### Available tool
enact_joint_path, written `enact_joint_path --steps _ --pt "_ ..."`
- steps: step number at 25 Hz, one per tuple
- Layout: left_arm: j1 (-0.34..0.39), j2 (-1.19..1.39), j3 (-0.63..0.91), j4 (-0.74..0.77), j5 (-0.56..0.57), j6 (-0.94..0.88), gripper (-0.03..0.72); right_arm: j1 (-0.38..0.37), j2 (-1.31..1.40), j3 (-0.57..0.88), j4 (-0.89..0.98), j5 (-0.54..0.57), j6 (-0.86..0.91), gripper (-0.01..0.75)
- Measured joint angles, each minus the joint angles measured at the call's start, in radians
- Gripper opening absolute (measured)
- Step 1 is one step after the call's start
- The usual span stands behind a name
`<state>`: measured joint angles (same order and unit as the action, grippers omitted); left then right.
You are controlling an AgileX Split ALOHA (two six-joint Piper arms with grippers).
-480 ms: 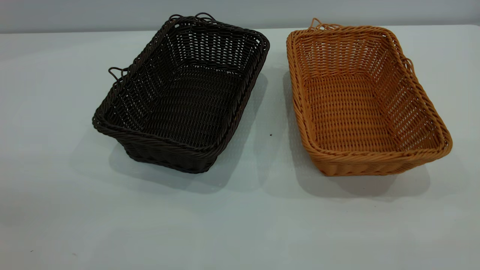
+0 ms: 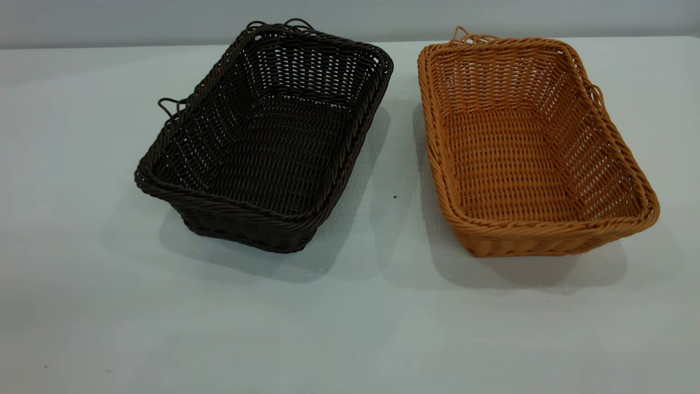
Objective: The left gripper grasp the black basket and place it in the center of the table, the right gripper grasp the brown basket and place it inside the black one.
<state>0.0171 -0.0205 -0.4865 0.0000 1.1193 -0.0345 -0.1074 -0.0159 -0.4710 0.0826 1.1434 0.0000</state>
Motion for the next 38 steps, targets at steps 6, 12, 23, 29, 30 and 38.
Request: enact_joint_path --steps 6,12,23,29,30,38 --pt "0.0 0.0 0.0 0.0 0.0 0.0 0.582 0.0 0.0 0.0 0.0 0.0 0.0 0.565" --pt "0.0 0.0 0.0 0.0 0.0 0.0 0.582 0.0 0.0 0.0 0.0 0.0 0.0 0.565" --pt "0.0 0.003 0.0 0.0 0.0 -0.002 0.582 0.0 0.0 0.0 0.003 -0.001 0.006 0.565" --pt "0.0 0.24 -0.054 0.0 -0.105 -0.036 0.582 0.011 0.0 0.0 0.071 -0.009 0.013 0.565" --pt "0.0 0.297 -0.068 0.0 -0.134 -0.036 0.582 0.017 0.0 -0.002 0.085 -0.01 0.013 0.565" --pt "0.0 0.804 -0.19 -0.072 -0.496 0.045 0.582 0.019 0.14 -0.047 0.117 -0.024 0.013 0.565"
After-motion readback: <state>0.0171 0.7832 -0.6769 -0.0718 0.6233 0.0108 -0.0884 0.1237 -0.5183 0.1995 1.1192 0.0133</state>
